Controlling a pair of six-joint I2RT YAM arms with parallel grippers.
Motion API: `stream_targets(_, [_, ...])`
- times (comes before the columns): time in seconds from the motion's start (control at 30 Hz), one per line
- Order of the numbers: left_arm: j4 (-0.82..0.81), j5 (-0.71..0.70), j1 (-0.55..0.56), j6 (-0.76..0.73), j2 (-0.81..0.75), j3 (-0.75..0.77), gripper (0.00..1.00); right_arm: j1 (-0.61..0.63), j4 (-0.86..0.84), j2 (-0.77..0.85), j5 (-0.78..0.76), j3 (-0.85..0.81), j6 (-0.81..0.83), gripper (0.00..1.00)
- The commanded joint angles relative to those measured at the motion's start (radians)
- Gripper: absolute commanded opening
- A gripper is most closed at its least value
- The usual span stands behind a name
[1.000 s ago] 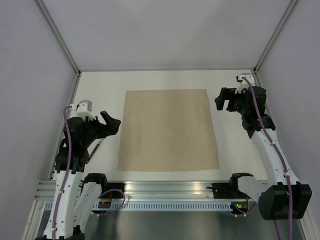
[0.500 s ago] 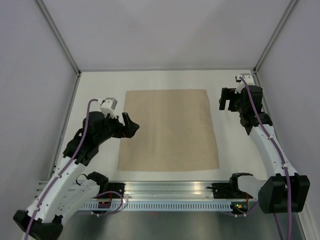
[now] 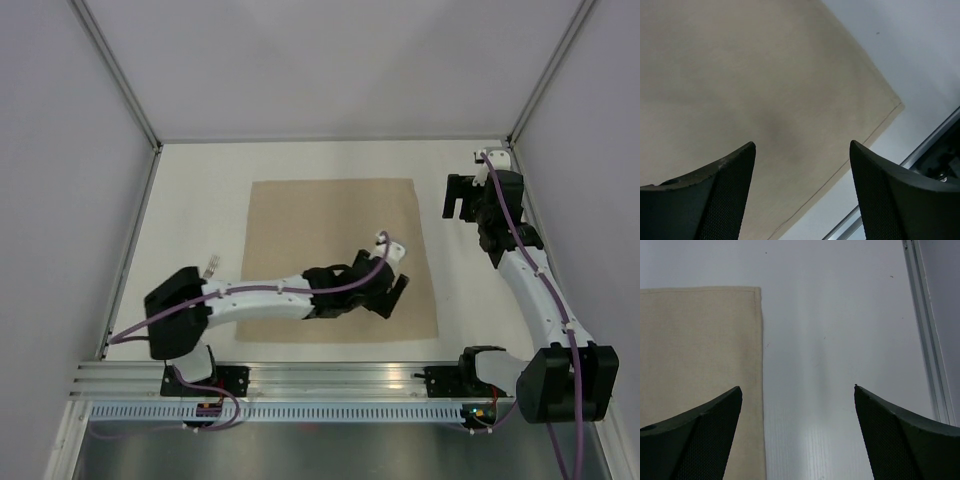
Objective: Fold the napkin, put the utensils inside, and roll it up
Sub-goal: Fold the napkin
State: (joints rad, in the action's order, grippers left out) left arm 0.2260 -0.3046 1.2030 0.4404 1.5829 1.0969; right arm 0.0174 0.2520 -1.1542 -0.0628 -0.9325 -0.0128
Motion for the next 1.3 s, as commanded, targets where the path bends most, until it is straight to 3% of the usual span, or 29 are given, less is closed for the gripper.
stream_targets(0.0, [-0.097, -0.085, 0.108, 0.006, 0.199, 0.202, 0.79, -0.005, -0.013, -0.007, -0.042, -0.026, 0.005, 0.98])
stream_targets(0.1, [-0.093, -0.082, 0.158, -0.003, 0.363, 0.331, 0.73, -0.008, -0.013, -0.007, -0.042, -0.028, 0.004, 0.98])
stream_targets(0.3, [-0.091, -0.018, 0.19, 0.021, 0.502, 0.451, 0.61, -0.011, -0.014, -0.002, -0.042, -0.028, 0.004, 0.98])
stream_targets(1.0, [-0.097, 0.038, 0.221, 0.029, 0.677, 0.544, 0.56, -0.011, -0.008, -0.007, -0.037, -0.034, 0.004, 0.98])
stream_targets(1.27, [-0.097, 0.033, 0.222, 0.047, 0.689, 0.521, 0.39, -0.011, -0.008, -0.01, -0.039, -0.031, 0.004, 0.98])
